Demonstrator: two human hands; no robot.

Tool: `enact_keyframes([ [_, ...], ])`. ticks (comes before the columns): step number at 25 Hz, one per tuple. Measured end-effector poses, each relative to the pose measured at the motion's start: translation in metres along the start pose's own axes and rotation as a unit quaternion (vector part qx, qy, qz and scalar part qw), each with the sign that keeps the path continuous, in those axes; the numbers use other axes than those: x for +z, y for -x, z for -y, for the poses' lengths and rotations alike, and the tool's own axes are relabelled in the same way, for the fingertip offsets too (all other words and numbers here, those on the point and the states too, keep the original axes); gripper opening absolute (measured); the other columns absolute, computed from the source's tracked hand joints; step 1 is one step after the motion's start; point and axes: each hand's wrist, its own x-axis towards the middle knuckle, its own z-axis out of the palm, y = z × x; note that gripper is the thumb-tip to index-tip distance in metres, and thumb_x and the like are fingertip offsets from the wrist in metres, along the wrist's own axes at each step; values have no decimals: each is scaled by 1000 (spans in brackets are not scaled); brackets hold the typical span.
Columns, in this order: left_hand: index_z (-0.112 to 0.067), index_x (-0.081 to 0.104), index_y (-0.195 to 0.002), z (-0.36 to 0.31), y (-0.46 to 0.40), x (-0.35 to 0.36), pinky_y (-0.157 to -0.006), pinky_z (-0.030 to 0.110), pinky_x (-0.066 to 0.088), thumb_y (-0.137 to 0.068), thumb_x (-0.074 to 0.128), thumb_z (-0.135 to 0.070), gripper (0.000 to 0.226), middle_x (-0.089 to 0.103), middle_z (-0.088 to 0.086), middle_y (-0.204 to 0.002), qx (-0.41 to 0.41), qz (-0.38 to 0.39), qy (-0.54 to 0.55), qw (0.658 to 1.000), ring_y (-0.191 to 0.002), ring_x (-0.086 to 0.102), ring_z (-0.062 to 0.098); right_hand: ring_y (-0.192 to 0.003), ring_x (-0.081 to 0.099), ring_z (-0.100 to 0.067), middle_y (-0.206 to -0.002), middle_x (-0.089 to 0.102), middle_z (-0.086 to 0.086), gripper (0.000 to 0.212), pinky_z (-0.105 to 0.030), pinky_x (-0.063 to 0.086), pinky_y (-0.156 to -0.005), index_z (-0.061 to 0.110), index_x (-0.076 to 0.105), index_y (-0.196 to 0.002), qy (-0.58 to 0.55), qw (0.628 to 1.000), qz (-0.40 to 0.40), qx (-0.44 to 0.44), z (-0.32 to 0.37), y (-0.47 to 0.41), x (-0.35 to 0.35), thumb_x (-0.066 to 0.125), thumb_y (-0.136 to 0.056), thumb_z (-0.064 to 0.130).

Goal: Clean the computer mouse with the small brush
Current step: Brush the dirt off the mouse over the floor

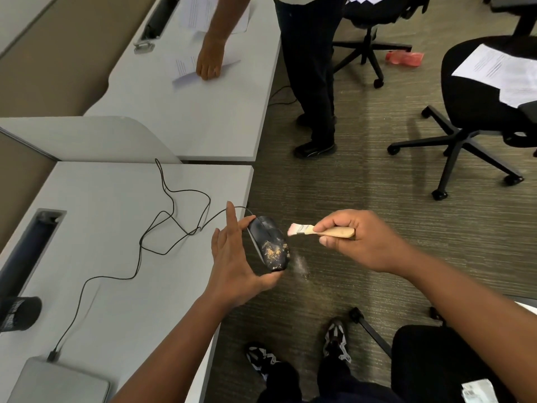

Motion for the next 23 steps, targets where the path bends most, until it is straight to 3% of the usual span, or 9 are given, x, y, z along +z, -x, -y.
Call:
enact_keyframes([
  [3, -54, -33, -160, 0, 0, 2, -126, 70, 15, -61, 85, -70, 155, 42, -22, -158, 0, 11, -16, 1000, -145, 18, -16, -61, 58, -3, -82, 74, 9, 10, -21, 45, -55, 34, 79, -99, -121, 992, 0, -15, 12, 3, 12, 80, -92, 26],
  [5, -52, -36, -158, -2, -1, 3, -127, 61, 7, -61, 82, -72, 155, 45, -13, -158, 9, 16, -27, 999, -141, 3, -32, -61, 57, -4, -79, 72, 10, 8, -21, 44, -53, 30, 78, -99, -143, 989, 3, -28, 21, 0, 22, 78, -93, 26],
  [7, -52, -39, -157, -3, -1, 4, -128, 53, -1, -61, 80, -73, 154, 48, -4, -160, 14, 29, -37, 999, -144, 5, -25, -59, 56, -2, -76, 72, 10, 3, -21, 43, -52, 28, 78, -96, -132, 991, -1, -29, 29, -7, 31, 77, -93, 27],
  [9, -52, -40, -156, -4, 0, 5, -129, 48, -7, -59, 79, -73, 155, 48, -6, -161, 7, 44, -42, 998, -146, 10, -17, -56, 56, -2, -71, 73, 7, 2, -22, 43, -50, 27, 79, -91, -96, 995, 2, -22, 34, -12, 36, 77, -92, 27],
  [11, -52, -41, -156, -3, 0, 4, -129, 45, -9, -58, 81, -72, 158, 47, -10, -160, 0, 46, -42, 998, -146, 4, -24, -53, 56, -3, -70, 74, 3, 4, -21, 42, -48, 27, 79, -88, -47, 999, 14, -24, 35, -12, 37, 76, -90, 27],
  [15, -51, -39, -157, 1, 0, 4, -128, 46, -9, -57, 84, -69, 159, 49, -12, -157, 0, 30, -50, 998, -140, -8, -34, -55, 63, -12, -73, 76, 3, 5, -25, 46, -50, 29, 79, -87, -12, 998, 49, -23, 34, -6, 35, 76, -90, 27],
  [18, -49, -37, -159, 2, 0, 4, -128, 48, -6, -57, 82, -73, 158, 51, -11, -157, -2, 21, -49, 999, -140, -6, -34, -55, 62, -8, -72, 75, 7, 5, -23, 47, -50, 31, 78, -88, -3, 998, 63, -23, 31, -4, 31, 74, -90, 28],
  [23, -50, -36, -160, 1, 0, 3, -130, 51, -4, -55, 84, -73, 161, 48, -9, -160, -18, 25, -37, 999, -144, 10, -16, -54, 61, -2, -71, 74, 10, 8, -19, 46, -50, 34, 78, -90, 9, 997, 75, -16, 26, -3, 21, 73, -87, 28],
])
